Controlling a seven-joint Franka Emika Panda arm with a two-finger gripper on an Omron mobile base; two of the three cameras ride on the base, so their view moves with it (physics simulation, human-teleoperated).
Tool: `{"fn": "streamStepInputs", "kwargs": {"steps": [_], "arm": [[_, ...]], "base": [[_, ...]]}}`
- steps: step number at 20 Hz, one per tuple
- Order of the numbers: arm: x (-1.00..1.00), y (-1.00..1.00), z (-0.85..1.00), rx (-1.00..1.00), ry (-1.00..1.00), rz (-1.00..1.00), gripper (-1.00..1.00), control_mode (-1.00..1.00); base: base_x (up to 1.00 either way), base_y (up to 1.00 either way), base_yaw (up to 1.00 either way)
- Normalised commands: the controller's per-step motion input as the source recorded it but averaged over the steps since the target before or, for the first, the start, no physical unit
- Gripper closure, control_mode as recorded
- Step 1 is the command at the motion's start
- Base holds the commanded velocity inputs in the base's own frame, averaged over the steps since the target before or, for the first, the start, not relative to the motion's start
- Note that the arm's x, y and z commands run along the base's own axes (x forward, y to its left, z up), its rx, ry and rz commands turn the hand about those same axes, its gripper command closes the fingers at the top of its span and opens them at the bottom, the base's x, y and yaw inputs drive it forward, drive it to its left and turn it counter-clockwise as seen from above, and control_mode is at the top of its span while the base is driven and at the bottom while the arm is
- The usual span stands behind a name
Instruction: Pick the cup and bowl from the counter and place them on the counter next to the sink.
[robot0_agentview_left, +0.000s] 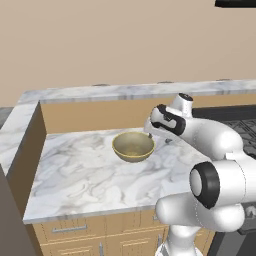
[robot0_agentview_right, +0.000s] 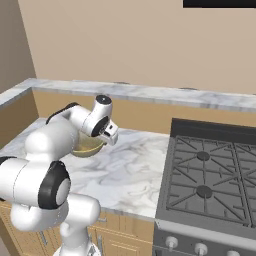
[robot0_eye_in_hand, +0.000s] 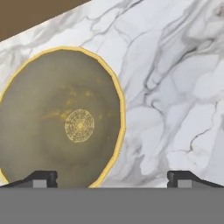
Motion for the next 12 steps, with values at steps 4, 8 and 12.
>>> {"fn": "streamStepInputs", "kwargs": {"steps": [4,8,12], "arm": [[0.0,0.0,-0.22,0.0,0.02,-0.08,-1.0,-1.0],[0.0,0.0,-0.29,0.0,0.01,-0.06,-1.0,-1.0],[0.0,0.0,-0.25,0.0,0.0,-0.05,-1.0,-1.0]], "base": [[0.0,0.0,0.0],[0.0,0.0,0.0],[0.0,0.0,0.0]]}}
